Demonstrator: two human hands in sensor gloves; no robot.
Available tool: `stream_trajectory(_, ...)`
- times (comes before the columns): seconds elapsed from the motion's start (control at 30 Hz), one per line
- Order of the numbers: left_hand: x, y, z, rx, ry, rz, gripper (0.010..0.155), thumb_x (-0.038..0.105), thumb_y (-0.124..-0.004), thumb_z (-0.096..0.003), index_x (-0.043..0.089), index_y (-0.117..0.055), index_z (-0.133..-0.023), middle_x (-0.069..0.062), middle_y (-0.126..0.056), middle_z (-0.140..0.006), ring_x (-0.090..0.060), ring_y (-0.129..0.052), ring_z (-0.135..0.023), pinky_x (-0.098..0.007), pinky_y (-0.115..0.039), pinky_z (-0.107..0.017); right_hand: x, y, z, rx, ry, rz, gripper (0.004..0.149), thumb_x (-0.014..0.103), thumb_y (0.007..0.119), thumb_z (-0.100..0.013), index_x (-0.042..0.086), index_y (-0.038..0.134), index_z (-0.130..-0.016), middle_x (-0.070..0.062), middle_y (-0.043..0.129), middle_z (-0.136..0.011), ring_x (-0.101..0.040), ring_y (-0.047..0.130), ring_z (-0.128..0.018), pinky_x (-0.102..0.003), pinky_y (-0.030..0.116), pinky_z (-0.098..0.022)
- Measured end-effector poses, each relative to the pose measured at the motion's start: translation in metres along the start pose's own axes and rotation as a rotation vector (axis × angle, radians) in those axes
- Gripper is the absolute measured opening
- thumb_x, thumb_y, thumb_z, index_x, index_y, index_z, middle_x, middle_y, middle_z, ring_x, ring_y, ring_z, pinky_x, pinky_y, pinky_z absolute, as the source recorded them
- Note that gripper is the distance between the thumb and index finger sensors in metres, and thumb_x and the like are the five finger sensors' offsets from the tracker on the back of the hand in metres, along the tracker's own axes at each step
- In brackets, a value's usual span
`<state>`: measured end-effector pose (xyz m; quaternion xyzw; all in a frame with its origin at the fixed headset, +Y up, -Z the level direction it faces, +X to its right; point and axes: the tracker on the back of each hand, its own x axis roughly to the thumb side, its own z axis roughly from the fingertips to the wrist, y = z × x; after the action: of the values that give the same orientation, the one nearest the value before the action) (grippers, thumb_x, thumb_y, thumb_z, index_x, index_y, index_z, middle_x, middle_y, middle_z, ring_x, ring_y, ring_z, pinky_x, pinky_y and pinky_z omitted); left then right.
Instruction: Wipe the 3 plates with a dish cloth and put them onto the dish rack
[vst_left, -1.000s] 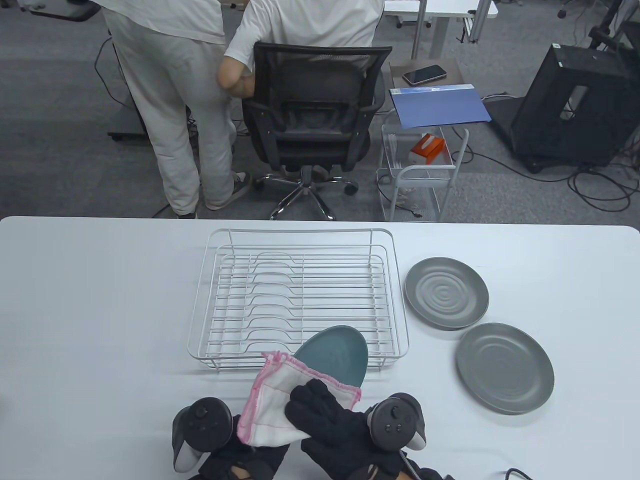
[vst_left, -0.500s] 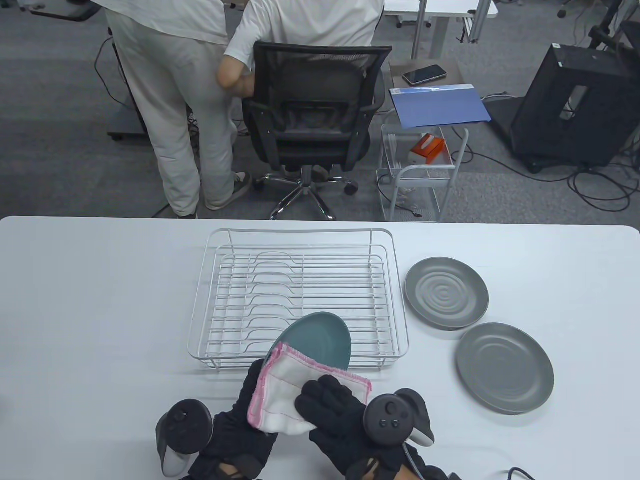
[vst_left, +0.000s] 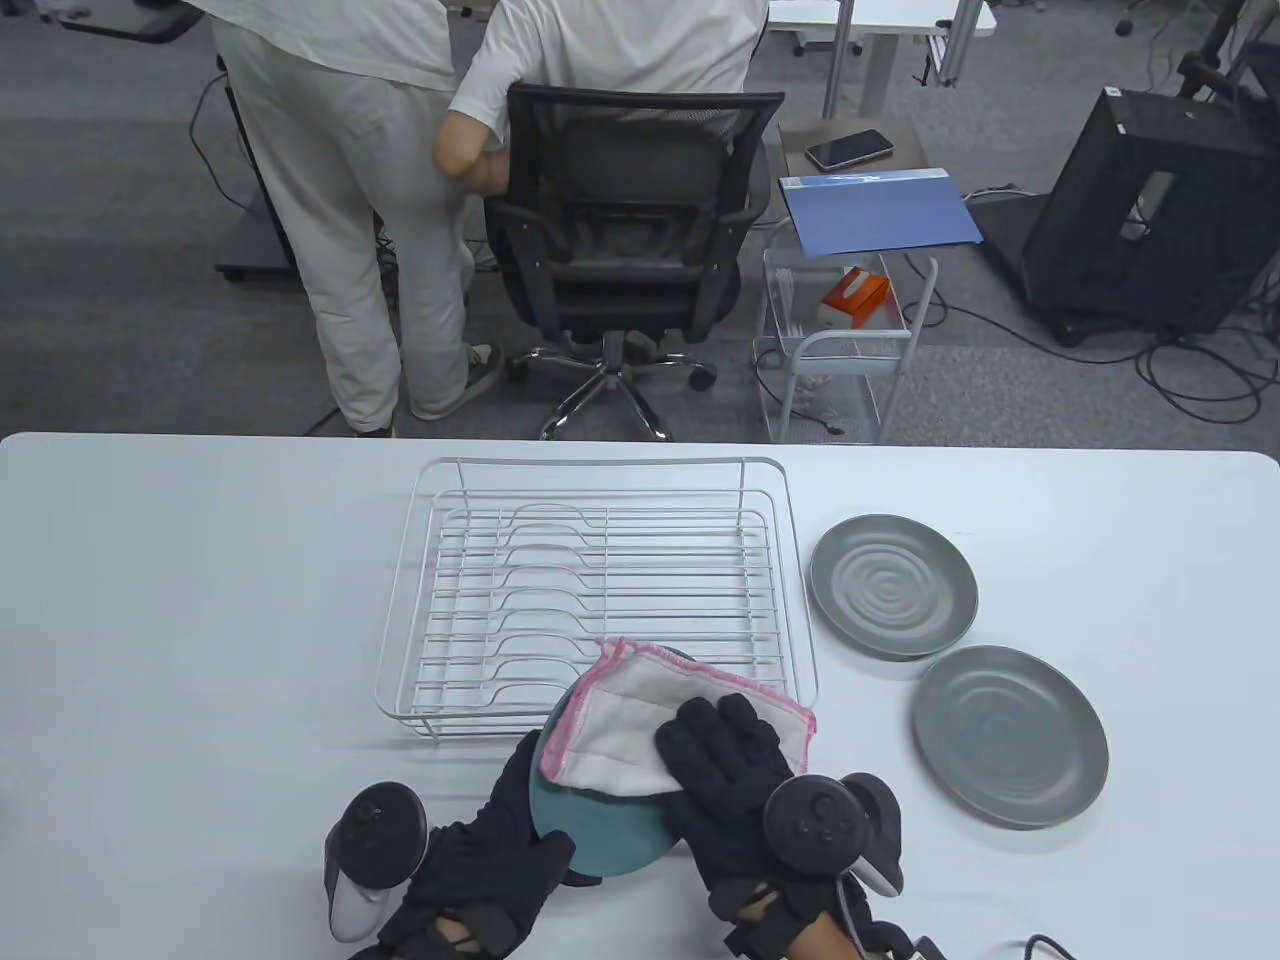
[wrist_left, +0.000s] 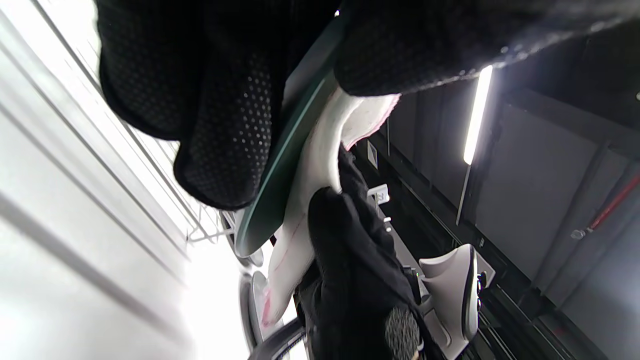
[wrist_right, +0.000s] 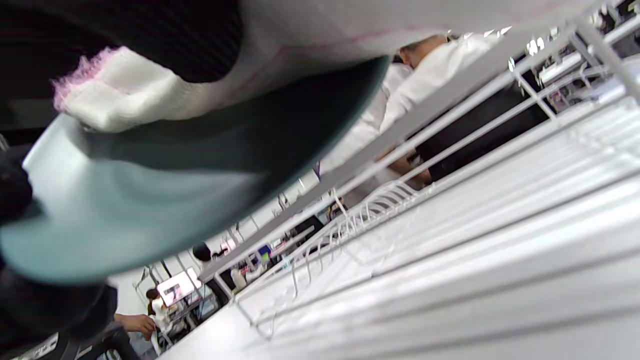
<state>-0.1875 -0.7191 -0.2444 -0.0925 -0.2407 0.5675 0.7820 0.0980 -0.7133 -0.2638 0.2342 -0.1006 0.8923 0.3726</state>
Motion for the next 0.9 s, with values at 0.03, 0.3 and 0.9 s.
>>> stream_trajectory(0.03, -0.001, 0.001, 0.000, 0.003, 0.008, -0.006, 0.077, 0.027, -0.078, -0.0529, 0.023, -0.025, -0.109, -0.012, -0.063, -0.110, -0.038, -0.111, -0.057, -0.053, -0.084, -0.052, 0.000, -0.003, 0.001, -0.024, -0.003, -0.041, 0.055, 0.039, 0.071, -0.049, 0.021, 0.060, -0.099, -0.004, 0.040, -0.104, -0.029, 0.021, -0.091, -0.056, 0.030, -0.064)
stream_trajectory(0.3, 0.007, 0.035, 0.005, 0.259, 0.063, -0.128, 0.064, 0.023, -0.078, -0.0533, 0.033, -0.047, -0.109, -0.004, -0.079, -0.105, -0.036, -0.114, -0.053, -0.053, -0.085, -0.049, -0.007, -0.027, 0.010, -0.310, 0.084, -0.693, 0.054, 0.037, 0.072, -0.047, 0.012, 0.069, -0.095, -0.017, 0.056, -0.099, -0.042, 0.043, -0.090, -0.061, 0.042, -0.062)
stream_trajectory(0.9, 0.070, 0.145, -0.073, 0.604, 0.188, -0.894, 0.047, 0.028, -0.083, -0.0537, 0.039, -0.071, -0.098, -0.007, -0.095, -0.091, -0.039, -0.111, -0.063, -0.055, -0.081, -0.055, -0.034, -0.030, 0.013, -0.343, 0.214, -0.842, 0.054, 0.037, 0.071, -0.048, 0.010, 0.068, -0.095, -0.020, 0.056, -0.099, -0.044, 0.043, -0.089, -0.061, 0.041, -0.062)
